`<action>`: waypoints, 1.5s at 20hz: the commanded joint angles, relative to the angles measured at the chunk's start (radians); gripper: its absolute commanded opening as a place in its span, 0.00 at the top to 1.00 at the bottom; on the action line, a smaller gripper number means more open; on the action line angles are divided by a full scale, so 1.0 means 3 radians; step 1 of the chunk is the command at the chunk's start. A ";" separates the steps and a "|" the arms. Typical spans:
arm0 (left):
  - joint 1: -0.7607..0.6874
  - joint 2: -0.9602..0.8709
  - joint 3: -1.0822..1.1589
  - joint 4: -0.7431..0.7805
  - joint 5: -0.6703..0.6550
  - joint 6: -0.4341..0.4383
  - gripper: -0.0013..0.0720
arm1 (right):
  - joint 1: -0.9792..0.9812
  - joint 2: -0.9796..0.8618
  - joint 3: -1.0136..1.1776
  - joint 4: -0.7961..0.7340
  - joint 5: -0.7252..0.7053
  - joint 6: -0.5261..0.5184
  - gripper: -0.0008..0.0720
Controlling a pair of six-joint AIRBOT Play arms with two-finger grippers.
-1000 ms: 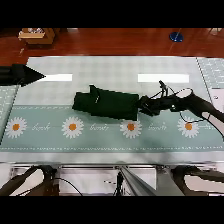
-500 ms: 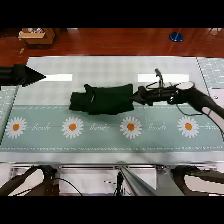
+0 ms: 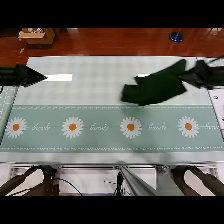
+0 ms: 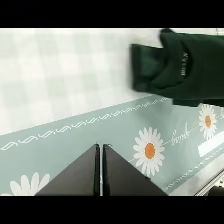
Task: Fold the shirts.
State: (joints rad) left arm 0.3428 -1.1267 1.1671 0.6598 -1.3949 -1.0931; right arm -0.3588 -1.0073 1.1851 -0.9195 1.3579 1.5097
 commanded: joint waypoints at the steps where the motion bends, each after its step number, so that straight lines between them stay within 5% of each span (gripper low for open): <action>1: 0.0000 -0.0015 0.0000 -0.0001 -0.0003 0.0000 0.89 | -0.0999 0.0323 0.0104 -0.0982 0.0740 0.0258 0.96; 9: 0.0003 -0.0015 0.0001 -0.0003 0.0098 0.0001 0.89 | -0.2710 0.0399 0.0099 -0.2252 0.1376 -0.0083 0.96; 16: 0.0006 -0.0015 0.0004 0.0001 0.0360 0.0214 0.89 | -0.3141 0.0418 -0.0037 -0.2822 0.1631 -0.0081 0.96; 22: 0.0136 -0.0015 0.0008 -0.0001 0.0727 0.0212 0.89 | -0.3164 0.0721 -0.0968 -0.3679 0.1560 -0.0114 0.96; 23: 0.0182 -0.0015 0.0008 0.0000 0.0731 0.0212 0.89 | -0.3164 0.0760 -0.1161 -0.3780 0.1516 -0.0151 0.92; 25: 0.0277 -0.0015 0.0008 0.0001 0.0720 0.0214 0.89 | -0.3161 0.0787 -0.1424 -0.3911 0.1335 -0.0154 0.46; 26: 0.0317 -0.0015 0.0008 0.0001 0.0722 0.0214 0.89 | -0.3160 0.0787 -0.1464 -0.3909 0.1208 -0.0141 0.34; 29: 0.0388 -0.0015 0.0008 -0.0001 0.0720 0.0212 0.88 | -0.3103 0.0744 -0.1301 -0.3480 0.0544 -0.0118 0.33; 30: 0.0379 -0.0015 0.0008 -0.0003 0.0718 0.0211 0.71 | -0.3012 0.0664 -0.1136 -0.3104 0.0371 -0.0149 0.33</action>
State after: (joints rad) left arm 0.4419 -1.1309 1.1687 0.6594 -1.1843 -1.0294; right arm -1.2903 -0.7883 0.8108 -1.9991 1.6398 1.4700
